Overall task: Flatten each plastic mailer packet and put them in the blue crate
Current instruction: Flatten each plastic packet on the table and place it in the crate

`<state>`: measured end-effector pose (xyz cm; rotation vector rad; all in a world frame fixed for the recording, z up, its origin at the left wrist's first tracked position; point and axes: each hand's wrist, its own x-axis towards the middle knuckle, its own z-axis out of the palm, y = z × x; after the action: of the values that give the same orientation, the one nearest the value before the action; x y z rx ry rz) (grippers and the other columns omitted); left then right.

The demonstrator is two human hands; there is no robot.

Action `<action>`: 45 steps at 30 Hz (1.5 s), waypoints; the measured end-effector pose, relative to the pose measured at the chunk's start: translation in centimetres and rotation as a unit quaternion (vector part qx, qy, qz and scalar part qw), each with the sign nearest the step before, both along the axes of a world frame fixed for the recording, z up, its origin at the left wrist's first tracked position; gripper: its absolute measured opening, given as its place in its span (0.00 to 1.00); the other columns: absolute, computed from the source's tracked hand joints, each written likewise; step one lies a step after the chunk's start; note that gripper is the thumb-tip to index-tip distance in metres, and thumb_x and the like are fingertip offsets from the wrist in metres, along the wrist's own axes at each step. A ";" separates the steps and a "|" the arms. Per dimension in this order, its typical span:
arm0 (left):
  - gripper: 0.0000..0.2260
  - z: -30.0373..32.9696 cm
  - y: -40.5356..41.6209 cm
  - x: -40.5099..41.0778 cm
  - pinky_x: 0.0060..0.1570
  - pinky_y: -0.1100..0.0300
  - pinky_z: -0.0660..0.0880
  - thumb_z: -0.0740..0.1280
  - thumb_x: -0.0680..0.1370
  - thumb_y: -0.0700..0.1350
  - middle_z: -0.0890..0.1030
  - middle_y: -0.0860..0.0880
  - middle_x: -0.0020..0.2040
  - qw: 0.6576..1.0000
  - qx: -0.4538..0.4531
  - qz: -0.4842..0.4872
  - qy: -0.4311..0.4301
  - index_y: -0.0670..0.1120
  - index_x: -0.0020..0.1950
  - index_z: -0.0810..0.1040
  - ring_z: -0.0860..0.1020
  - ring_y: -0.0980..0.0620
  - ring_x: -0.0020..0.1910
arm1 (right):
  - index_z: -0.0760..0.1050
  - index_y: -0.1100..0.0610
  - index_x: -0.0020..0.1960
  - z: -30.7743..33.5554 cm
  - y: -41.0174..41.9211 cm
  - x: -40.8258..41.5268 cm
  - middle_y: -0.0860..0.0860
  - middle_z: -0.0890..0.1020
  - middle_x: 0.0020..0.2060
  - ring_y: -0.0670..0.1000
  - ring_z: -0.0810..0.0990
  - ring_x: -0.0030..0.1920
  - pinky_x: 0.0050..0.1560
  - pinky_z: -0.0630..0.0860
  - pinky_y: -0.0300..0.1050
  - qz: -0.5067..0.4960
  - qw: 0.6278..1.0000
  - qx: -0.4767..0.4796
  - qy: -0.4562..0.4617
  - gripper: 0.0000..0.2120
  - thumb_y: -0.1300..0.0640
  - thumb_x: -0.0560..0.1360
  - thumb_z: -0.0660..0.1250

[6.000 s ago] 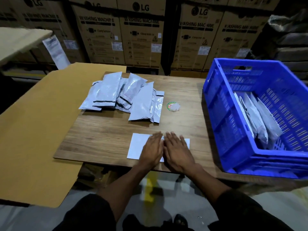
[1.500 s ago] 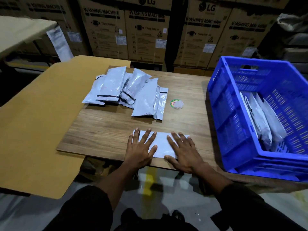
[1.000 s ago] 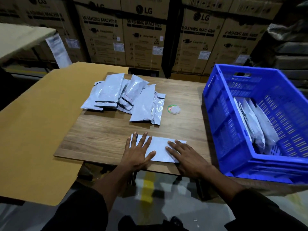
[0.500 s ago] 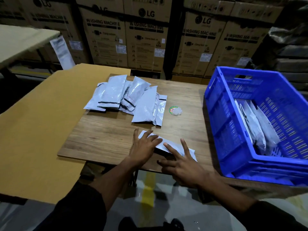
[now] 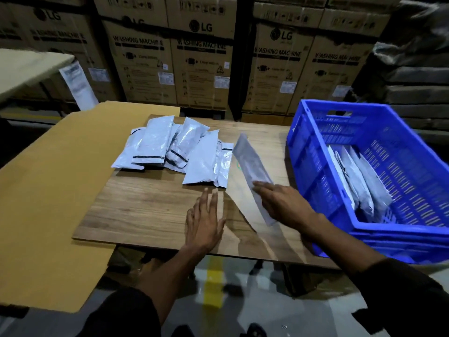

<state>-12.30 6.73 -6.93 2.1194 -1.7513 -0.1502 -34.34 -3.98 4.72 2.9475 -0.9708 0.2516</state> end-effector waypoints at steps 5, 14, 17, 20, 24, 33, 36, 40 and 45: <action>0.29 -0.8 -2.0 -4.2 0.58 0.38 0.75 0.57 0.76 0.58 0.71 0.40 0.74 0.998 0.014 -0.057 -0.025 0.45 0.74 0.69 0.73 0.37 0.68 | 0.75 0.58 0.68 4.2 -1.7 -2.7 0.53 0.74 0.71 0.58 0.81 0.59 0.49 0.81 0.55 -0.052 0.990 -0.021 -0.127 0.24 0.63 0.72 0.69; 0.27 -2.0 -5.6 -10.4 0.61 0.34 0.71 0.56 0.77 0.57 0.73 0.41 0.72 0.994 0.013 -0.092 -0.056 0.44 0.69 0.75 0.72 0.38 0.69 | 0.75 0.61 0.68 12.6 -6.3 -12.3 0.58 0.74 0.70 0.59 0.78 0.65 0.64 0.75 0.53 -0.130 0.964 -0.103 -0.209 0.24 0.59 0.72 0.63; 0.26 -2.5 -6.2 -11.7 0.64 0.33 0.66 0.54 0.77 0.58 0.72 0.42 0.73 0.994 0.030 -0.081 -0.070 0.47 0.70 0.75 0.71 0.39 0.71 | 0.74 0.62 0.68 14.1 -8.7 -16.7 0.58 0.74 0.70 0.59 0.77 0.66 0.66 0.73 0.53 -0.164 0.957 -0.121 -0.208 0.24 0.60 0.72 0.63; 0.26 -2.8 -6.4 -12.1 0.66 0.33 0.63 0.53 0.78 0.57 0.71 0.43 0.74 0.994 0.036 -0.069 -0.080 0.49 0.71 0.74 0.69 0.40 0.72 | 0.74 0.61 0.68 13.4 -11.0 -21.1 0.58 0.74 0.71 0.63 0.78 0.63 0.62 0.75 0.57 -0.228 0.956 -0.117 -0.143 0.24 0.66 0.72 0.66; 0.25 -2.5 -6.3 -12.2 0.66 0.34 0.64 0.53 0.79 0.57 0.71 0.45 0.75 0.994 0.030 -0.053 -0.095 0.50 0.72 0.73 0.68 0.41 0.73 | 0.74 0.62 0.69 8.8 -13.3 -25.7 0.60 0.73 0.71 0.65 0.78 0.62 0.59 0.76 0.61 -0.267 0.963 -0.033 0.006 0.25 0.66 0.71 0.68; 0.25 -2.8 -6.2 -12.4 0.70 0.36 0.61 0.53 0.79 0.57 0.67 0.47 0.77 0.995 0.032 -0.043 -0.088 0.51 0.74 0.70 0.65 0.44 0.75 | 0.73 0.55 0.53 3.5 -13.9 -27.4 0.58 0.80 0.55 0.63 0.80 0.54 0.49 0.79 0.57 -0.269 0.954 0.082 0.106 0.09 0.57 0.73 0.63; 0.25 -2.9 -6.3 -12.3 0.70 0.36 0.60 0.53 0.79 0.57 0.67 0.48 0.77 0.994 0.041 -0.040 -0.089 0.51 0.74 0.70 0.65 0.44 0.75 | 0.73 0.57 0.54 2.7 -13.8 -27.6 0.61 0.80 0.55 0.64 0.80 0.54 0.50 0.78 0.57 -0.253 0.957 0.088 0.106 0.08 0.59 0.75 0.63; 0.25 -2.8 -6.2 -12.4 0.69 0.36 0.62 0.53 0.79 0.57 0.69 0.47 0.76 0.993 0.043 -0.041 -0.099 0.50 0.73 0.72 0.67 0.43 0.74 | 0.68 0.54 0.70 3.0 -13.7 -27.2 0.59 0.76 0.67 0.64 0.78 0.60 0.57 0.77 0.57 -0.271 0.955 0.078 0.092 0.20 0.56 0.79 0.60; 0.25 -2.7 -6.0 -12.2 0.67 0.36 0.64 0.54 0.79 0.55 0.71 0.45 0.74 0.994 0.042 -0.048 -0.089 0.48 0.72 0.74 0.69 0.41 0.72 | 0.65 0.57 0.73 4.6 -13.3 -25.7 0.62 0.76 0.66 0.68 0.79 0.56 0.54 0.77 0.61 -0.299 0.954 -0.008 -0.009 0.23 0.60 0.78 0.60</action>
<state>-24.53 0.76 -9.66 2.1668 -1.9825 -0.0620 -60.06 -17.28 9.36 2.4744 -1.7749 0.2559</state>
